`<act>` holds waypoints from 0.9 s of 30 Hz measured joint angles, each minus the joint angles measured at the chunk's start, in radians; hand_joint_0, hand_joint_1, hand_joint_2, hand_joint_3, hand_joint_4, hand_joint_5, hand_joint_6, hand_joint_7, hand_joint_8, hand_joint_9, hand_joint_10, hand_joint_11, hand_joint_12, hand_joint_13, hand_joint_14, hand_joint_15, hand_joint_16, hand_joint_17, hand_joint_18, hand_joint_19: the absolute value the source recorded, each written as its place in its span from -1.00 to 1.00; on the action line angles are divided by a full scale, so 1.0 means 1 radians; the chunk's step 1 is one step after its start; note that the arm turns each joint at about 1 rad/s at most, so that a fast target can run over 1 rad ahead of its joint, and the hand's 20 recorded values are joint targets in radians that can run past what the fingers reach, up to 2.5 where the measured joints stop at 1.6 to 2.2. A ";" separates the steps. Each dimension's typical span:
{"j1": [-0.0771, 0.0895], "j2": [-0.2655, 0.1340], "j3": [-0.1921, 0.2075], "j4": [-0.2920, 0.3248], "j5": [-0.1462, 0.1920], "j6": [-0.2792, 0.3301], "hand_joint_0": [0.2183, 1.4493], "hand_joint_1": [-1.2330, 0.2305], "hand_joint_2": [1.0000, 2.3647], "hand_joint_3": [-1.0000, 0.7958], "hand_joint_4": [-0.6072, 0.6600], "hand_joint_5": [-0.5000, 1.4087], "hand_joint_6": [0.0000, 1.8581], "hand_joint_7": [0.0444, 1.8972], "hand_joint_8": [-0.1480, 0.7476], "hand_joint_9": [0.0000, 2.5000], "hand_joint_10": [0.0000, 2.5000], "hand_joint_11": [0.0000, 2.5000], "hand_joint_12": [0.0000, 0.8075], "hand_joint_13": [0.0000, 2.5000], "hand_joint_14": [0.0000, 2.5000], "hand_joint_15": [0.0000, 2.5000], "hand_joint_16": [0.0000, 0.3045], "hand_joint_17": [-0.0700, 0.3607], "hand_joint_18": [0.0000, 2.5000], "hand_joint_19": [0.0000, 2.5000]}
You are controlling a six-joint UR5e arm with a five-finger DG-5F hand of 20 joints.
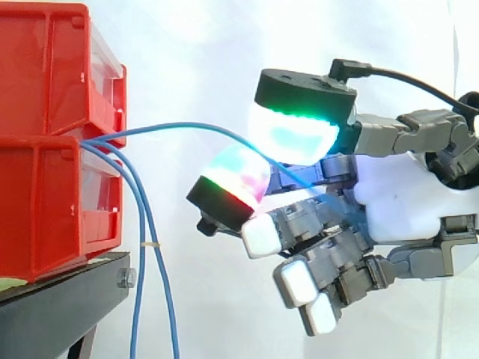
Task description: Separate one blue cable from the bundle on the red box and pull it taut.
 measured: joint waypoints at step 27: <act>0.000 0.000 0.000 -0.001 -0.002 0.000 -0.38 -0.32 -1.00 -0.11 0.00 -0.44 -0.19 0.11 -0.30 -0.33 -1.00 -1.00 -0.04 -0.37 -0.99 -0.75 -0.64 -0.10 -0.53 -0.59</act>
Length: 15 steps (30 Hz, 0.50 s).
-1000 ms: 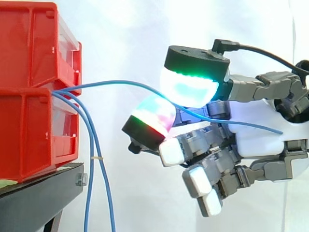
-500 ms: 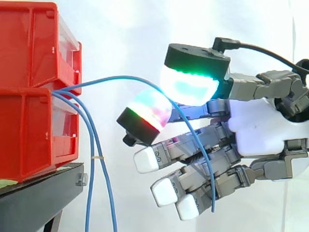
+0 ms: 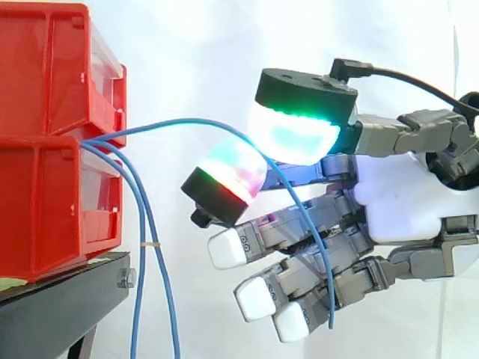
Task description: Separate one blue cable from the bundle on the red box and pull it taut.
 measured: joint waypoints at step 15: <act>0.000 0.000 0.000 -0.002 0.000 0.000 -0.38 -0.32 -1.00 -0.11 0.01 -0.44 -0.19 0.12 -0.28 -0.31 -1.00 -1.00 -0.03 -0.35 -0.99 -0.74 -0.64 -0.10 -0.51 -0.59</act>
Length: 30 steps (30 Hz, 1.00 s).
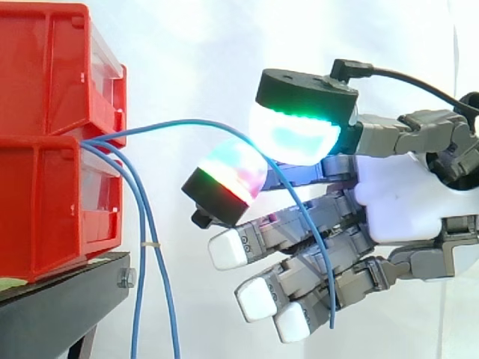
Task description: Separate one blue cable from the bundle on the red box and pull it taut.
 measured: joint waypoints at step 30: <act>0.000 0.000 0.000 0.000 0.000 0.000 -0.37 -0.33 -1.00 -0.12 0.00 -0.45 -0.18 0.11 -0.27 -0.24 -1.00 -1.00 -0.01 -0.31 -0.99 -0.71 -0.63 -0.09 -0.49 -0.59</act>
